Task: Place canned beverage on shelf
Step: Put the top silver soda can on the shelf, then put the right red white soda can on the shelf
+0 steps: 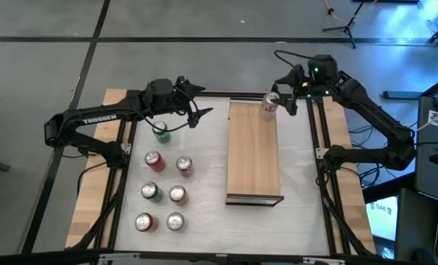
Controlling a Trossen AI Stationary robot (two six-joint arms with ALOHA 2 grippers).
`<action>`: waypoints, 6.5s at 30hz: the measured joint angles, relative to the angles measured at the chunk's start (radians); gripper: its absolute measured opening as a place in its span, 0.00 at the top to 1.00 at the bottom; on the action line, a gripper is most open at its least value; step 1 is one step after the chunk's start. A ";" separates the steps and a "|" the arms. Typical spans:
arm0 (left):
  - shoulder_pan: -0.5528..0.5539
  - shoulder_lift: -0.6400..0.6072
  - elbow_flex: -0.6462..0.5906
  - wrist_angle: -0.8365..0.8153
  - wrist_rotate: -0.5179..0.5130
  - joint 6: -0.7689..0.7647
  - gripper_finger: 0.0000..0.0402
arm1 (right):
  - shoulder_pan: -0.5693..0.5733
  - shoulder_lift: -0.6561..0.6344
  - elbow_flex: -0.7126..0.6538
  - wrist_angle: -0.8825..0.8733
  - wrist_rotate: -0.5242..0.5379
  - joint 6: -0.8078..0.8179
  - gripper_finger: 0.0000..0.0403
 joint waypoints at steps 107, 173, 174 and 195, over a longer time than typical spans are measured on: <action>-0.002 0.000 0.000 0.000 0.003 0.000 0.03 | 0.163 0.106 -0.001 -0.100 0.223 -0.280 0.13; -0.001 0.000 0.000 0.000 0.003 0.000 0.03 | 0.163 0.049 -0.001 -0.014 0.170 -0.277 0.07; -0.002 0.000 0.000 0.000 0.003 0.000 0.03 | 0.163 0.040 -0.001 -0.006 0.156 -0.277 0.07; -0.081 0.000 0.000 0.011 0.093 -0.079 0.03 | 0.164 -0.139 0.000 0.052 -0.422 -0.077 0.07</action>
